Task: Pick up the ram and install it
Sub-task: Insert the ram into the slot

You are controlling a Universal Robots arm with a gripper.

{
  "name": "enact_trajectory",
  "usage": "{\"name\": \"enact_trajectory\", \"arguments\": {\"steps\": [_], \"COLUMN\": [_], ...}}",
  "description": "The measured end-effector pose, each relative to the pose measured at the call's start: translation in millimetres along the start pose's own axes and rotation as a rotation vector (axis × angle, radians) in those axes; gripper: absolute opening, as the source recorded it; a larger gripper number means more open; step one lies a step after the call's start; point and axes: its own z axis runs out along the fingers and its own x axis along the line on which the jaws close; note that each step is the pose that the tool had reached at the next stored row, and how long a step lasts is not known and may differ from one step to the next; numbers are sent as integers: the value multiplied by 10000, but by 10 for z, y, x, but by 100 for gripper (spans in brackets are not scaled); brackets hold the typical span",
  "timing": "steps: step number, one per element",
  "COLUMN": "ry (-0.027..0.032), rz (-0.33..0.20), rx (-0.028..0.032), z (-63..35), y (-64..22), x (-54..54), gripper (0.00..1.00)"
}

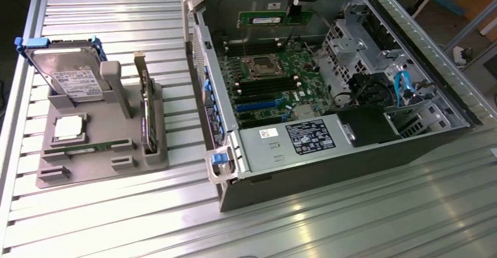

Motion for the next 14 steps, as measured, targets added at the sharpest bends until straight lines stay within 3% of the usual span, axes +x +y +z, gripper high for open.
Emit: {"name": "enact_trajectory", "arguments": {"steps": [2, 7, 14], "ry": [-1, -80, -88], "rz": [0, 0, -1], "rx": [-1, -3, -6], "z": [0, 27, 118], "y": [0, 0, -2], "x": [0, 0, 0], "gripper": [12, 12, 12]}}
